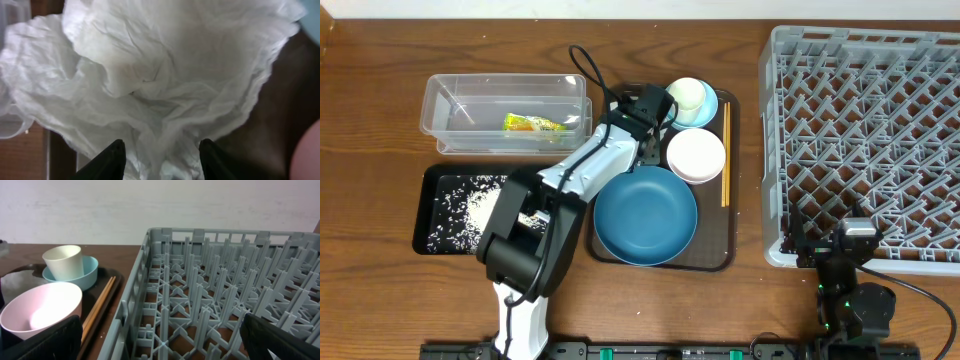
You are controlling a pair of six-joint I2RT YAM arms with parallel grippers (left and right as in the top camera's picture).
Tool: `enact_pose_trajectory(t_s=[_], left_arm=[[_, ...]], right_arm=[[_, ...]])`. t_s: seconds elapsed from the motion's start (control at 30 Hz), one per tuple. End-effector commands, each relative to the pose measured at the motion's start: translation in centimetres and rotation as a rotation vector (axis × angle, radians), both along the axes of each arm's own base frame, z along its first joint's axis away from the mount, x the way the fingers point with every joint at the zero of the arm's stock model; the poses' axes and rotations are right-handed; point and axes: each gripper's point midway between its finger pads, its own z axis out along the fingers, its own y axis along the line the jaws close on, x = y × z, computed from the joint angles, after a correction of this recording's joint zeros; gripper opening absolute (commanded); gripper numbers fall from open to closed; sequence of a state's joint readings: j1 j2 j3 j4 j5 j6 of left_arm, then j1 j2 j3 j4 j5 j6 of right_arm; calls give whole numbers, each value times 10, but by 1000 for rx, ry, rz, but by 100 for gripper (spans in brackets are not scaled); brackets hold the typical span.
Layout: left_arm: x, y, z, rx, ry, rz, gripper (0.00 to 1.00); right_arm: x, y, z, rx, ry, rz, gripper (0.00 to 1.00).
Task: Sort waste into correct bins and load items into the dishwasher rack
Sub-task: 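Grasp the white tissue on the brown tray with the left gripper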
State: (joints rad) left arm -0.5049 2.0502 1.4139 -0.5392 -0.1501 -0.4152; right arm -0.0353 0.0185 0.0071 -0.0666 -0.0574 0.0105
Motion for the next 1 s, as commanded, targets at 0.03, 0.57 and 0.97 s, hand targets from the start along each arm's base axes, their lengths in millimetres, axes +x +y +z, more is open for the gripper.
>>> enact_pose_trajectory(t_s=[0.03,0.57,0.97], left_arm=[[1,6,-5,22,-2,15,31],[2,4,119,-121,-220,41,6],[-2,40,206,-114,-437,125,6]], right_arm=[[0,-1,-2,-11,5,-1,99],[0,-1,-2,-11,5,-1,99],[0,-1,-2,-11,5,-1,99]])
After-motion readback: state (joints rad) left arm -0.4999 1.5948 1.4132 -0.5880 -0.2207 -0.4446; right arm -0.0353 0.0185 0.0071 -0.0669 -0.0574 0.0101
